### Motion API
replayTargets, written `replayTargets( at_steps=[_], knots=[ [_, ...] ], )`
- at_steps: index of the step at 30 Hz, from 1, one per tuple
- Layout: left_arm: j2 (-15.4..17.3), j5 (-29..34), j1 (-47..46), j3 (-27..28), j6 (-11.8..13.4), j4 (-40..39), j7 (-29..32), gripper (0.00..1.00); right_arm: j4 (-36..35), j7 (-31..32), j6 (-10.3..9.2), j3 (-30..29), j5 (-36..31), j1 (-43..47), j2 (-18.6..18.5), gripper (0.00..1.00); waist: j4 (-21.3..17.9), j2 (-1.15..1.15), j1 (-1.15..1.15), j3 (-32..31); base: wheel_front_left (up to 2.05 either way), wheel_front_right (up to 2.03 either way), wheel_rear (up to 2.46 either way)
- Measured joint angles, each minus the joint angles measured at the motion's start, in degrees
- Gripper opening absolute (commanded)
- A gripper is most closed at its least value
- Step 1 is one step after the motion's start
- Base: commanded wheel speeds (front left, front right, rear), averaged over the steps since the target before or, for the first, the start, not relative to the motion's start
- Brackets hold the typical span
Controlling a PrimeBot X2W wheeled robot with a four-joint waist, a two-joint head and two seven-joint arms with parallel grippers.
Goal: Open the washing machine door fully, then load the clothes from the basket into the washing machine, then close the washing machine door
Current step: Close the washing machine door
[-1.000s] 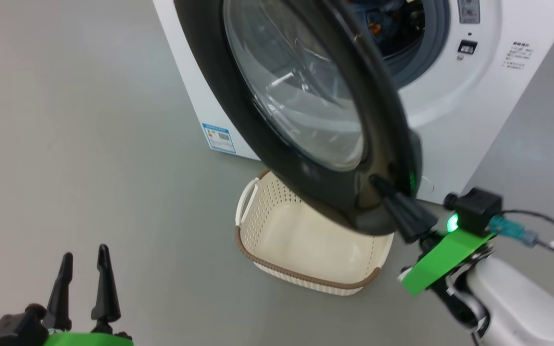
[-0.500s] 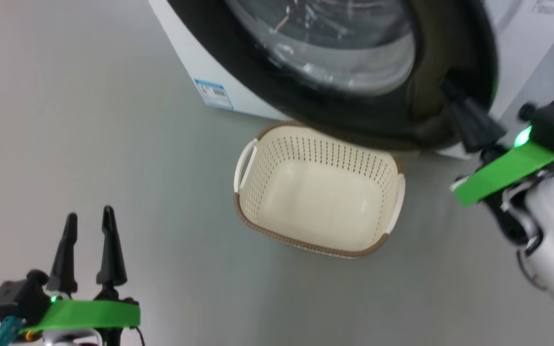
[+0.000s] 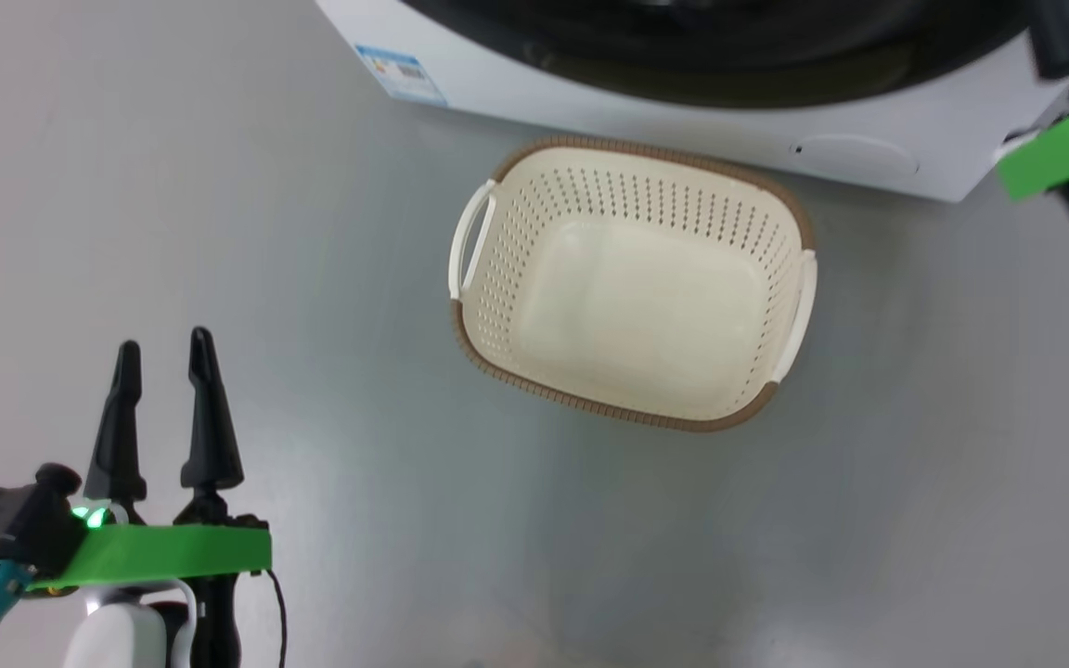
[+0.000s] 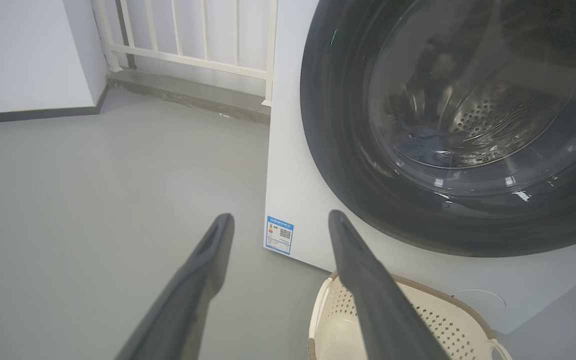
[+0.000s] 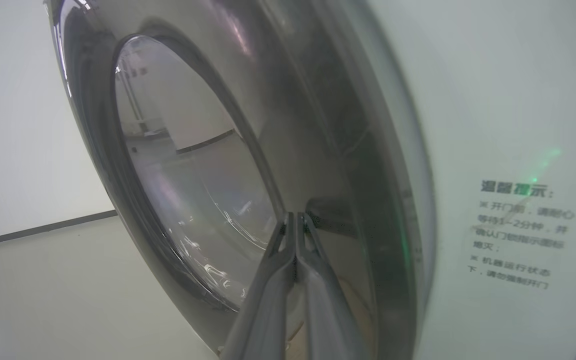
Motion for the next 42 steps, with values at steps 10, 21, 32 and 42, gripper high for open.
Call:
replayTargets(
  at_steps=[10, 21, 32, 42],
  knots=[
    [-0.7, 0.0, -1.0, 0.0, 0.0, -0.2, 0.0, 1.00, 0.8, -0.2, 1.02, 1.1, 0.4, -6.1, -1.0, 0.00, 1.2, 0.00, 0.00, 4.4, 0.00, 0.00, 0.00],
    [-0.8, 0.0, -1.7, 0.0, -0.2, -0.2, 0.0, 1.00, 1.6, -0.1, 1.00, 1.3, 0.4, -6.1, -0.6, 0.00, 0.6, 0.00, -0.01, 2.7, 0.00, 0.00, 0.00],
    [0.3, 0.1, -1.7, -0.3, -0.2, 0.1, 0.0, 1.00, 0.1, -0.2, 0.37, -0.6, 0.4, -2.5, -0.2, 1.00, -1.2, 0.00, -0.01, -1.0, 0.00, 0.00, 0.00],
    [2.1, 0.5, -1.3, -0.7, -0.2, 0.8, 0.0, 1.00, -4.3, -0.2, 0.13, -3.3, 0.3, 5.0, 2.3, 1.00, -5.4, 0.00, -0.02, -5.5, 0.00, 0.00, 0.00]
  ],
)
